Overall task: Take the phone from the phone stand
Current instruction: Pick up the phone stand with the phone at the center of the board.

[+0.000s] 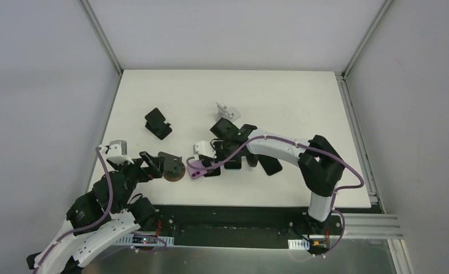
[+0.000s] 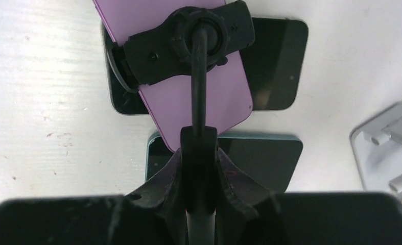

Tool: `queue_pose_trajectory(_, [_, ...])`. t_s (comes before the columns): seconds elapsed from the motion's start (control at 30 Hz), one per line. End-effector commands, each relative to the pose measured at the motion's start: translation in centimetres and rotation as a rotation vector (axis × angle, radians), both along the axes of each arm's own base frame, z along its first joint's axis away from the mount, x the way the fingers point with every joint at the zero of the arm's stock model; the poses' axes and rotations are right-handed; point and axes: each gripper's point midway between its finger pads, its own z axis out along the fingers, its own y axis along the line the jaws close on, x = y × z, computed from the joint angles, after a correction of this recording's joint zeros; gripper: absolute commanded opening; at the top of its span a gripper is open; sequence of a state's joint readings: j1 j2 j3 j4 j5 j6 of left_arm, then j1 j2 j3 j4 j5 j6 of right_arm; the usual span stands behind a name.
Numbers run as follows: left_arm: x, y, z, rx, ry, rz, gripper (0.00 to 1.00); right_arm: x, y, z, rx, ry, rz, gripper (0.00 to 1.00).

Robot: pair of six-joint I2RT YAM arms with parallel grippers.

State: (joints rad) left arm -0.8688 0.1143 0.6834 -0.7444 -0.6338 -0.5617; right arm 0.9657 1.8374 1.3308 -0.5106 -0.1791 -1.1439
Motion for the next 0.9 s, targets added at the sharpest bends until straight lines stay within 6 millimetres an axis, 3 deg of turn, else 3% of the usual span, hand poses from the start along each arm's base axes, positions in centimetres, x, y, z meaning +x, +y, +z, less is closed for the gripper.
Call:
queue_pose_trajectory(0.0, [0.0,1.3,1.4,-0.001,-0.042,0.044,0.99,1.6,1.9,6.0,0.206,-0.040,-0.148,0.00])
queue_pose_trajectory(0.2, [0.0,1.4,3.2,-0.006,-0.057,0.044,0.94,1.4,1.3,11.9,0.396,-0.072,-0.281,0.00])
queue_pose_trajectory(0.3, [-0.1,0.5,4.5,-0.011,-0.049,0.005,0.92,2.2,0.8,14.8,0.541,-0.084,-0.463,0.00])
queue_pose_trajectory(0.4, [-0.1,-1.0,6.2,-0.038,-0.030,-0.052,0.92,3.6,-0.2,18.5,0.759,-0.069,-0.756,0.00])
queue_pose_trajectory(0.53, [0.3,-4.3,8.3,-0.132,0.040,-0.118,0.94,4.0,-2.0,22.3,0.996,-0.015,-1.090,0.00])
queue_pose_trajectory(0.63, [1.0,-8.8,9.7,-0.171,0.124,-0.230,0.94,3.6,-2.8,24.2,1.106,-0.007,-1.248,0.00])
queue_pose_trajectory(0.77, [1.3,-14.0,12.9,-0.261,0.159,-0.383,0.93,2.0,-2.5,26.1,1.228,-0.023,-1.259,0.00])
queue_pose_trajectory(0.87, [1.7,-16.2,15.3,-0.382,0.120,-0.436,0.93,0.8,-2.6,26.8,1.281,-0.041,-1.246,0.00])
